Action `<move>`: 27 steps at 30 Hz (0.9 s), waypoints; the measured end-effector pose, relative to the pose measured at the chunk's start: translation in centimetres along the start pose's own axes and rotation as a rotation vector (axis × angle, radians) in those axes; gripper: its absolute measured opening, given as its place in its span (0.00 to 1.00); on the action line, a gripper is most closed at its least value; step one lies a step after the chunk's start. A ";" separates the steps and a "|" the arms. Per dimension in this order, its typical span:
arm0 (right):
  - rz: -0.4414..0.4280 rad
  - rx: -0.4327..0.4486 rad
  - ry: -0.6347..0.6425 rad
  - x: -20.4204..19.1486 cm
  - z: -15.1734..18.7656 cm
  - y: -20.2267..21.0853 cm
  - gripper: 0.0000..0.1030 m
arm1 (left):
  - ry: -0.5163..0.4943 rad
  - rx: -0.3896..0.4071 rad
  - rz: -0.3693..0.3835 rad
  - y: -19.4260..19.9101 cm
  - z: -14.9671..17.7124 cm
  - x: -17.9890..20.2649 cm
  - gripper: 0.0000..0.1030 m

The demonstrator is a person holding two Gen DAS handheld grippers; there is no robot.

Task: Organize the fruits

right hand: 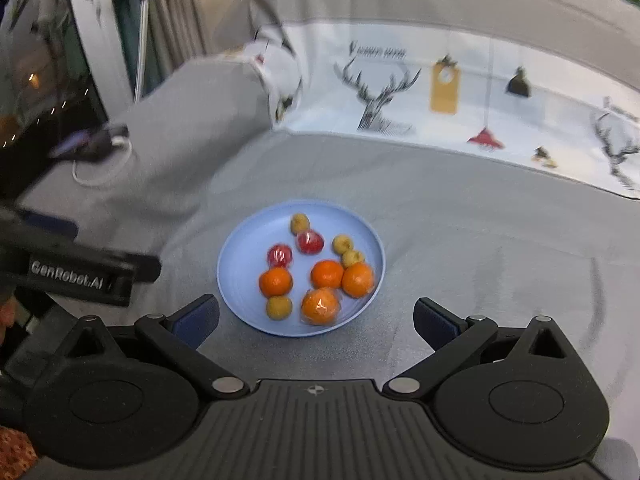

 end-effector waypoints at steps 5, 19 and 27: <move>0.049 0.071 -0.002 -1.2 1.0 2.7 0.99 | -0.006 0.047 0.003 2.8 1.4 0.3 1.00; 0.097 0.121 -0.008 -3.1 3.7 6.7 0.99 | -0.001 0.061 -0.020 6.0 3.0 0.9 1.00; 0.109 0.109 -0.044 -2.8 4.4 6.9 0.99 | -0.015 0.038 -0.033 5.6 3.5 0.9 1.00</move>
Point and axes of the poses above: each gripper's, at about its wrist camera, not at the fingertips, and y roughly against the way its jaws point, x to its right, z to its underside, the point moved 1 cm from there along -y, roughly the way its jaws point, and after that the axes turned 7 degrees about -z, right-handed, at the moved point
